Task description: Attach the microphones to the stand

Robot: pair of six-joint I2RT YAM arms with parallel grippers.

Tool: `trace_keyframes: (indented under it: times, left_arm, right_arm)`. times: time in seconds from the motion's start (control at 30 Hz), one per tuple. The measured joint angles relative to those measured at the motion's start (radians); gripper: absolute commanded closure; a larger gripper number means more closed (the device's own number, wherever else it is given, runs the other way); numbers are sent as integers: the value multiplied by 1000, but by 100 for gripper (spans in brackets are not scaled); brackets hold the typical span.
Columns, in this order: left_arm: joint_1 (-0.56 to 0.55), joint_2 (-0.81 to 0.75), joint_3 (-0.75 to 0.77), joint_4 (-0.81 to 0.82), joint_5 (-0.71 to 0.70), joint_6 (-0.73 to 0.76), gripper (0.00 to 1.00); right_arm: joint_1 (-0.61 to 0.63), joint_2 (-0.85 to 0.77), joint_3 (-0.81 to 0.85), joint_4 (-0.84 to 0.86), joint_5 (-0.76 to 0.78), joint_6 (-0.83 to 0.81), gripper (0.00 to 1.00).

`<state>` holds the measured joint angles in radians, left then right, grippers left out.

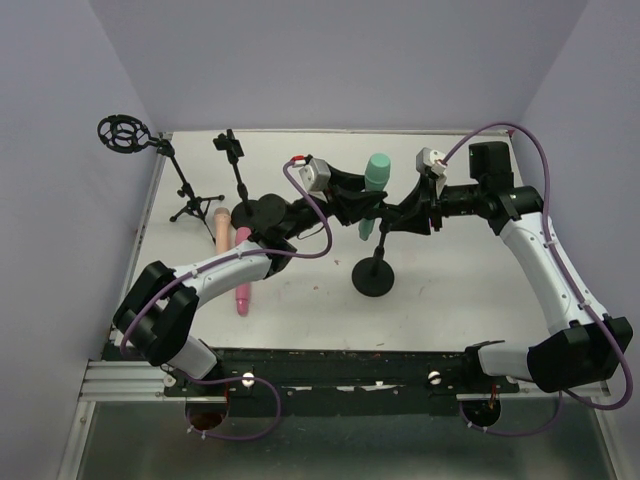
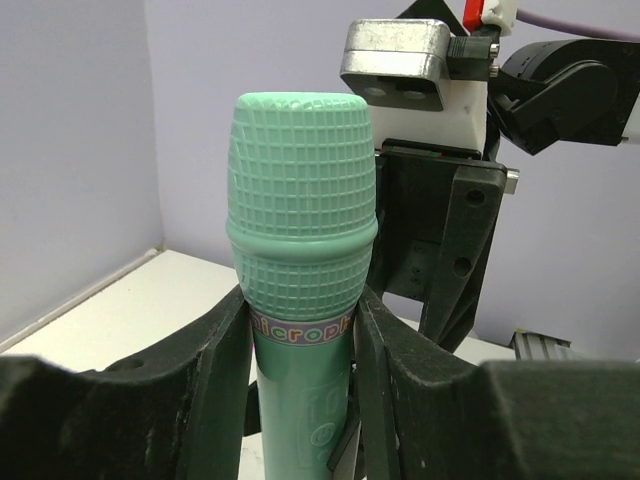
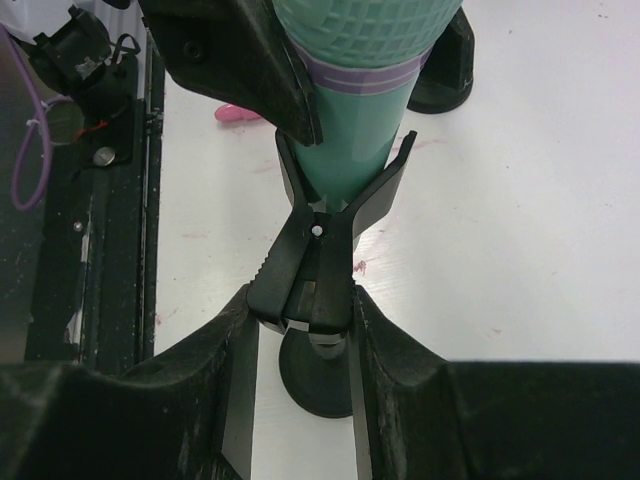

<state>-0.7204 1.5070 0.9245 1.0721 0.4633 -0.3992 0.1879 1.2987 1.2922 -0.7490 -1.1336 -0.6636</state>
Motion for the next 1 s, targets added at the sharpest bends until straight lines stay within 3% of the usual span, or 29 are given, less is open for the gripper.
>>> trace_keyframes:
  times: [0.1,0.2,0.37,0.47,0.6,0.9,0.93,1.0]
  left_arm:
    - [-3,2,-8,4,-3,-2,100]
    - [-8,10,-7,16,-10,-3,100]
    - [-8,18,-7,32,-17,-6,100]
    - [-14,18,-7,36,-17,-8,98]
    - [-22,16,-10,41,-17,-7,65]
    - [-21,-48,-24,-48,-37,-21,11]
    - [-21,-63,-25,-70,-39,-21,1]
    - [-20,-106,-29,-115,-42,-15,1]
  right_arm:
    - [0,0,-11,16,-13,16,87]
    - [0,-1,-15,24,-18,25,77]
    - [0,-1,-18,32,-21,46,30]
    - [0,-1,-22,51,-25,65,21]
    - [0,-3,-31,68,-26,90,15]
    - [-19,-41,-64,88,-34,139,11]
    - [-28,-50,-72,90,-40,143,10]
    - [-53,-77,-98,93,-51,151,9]
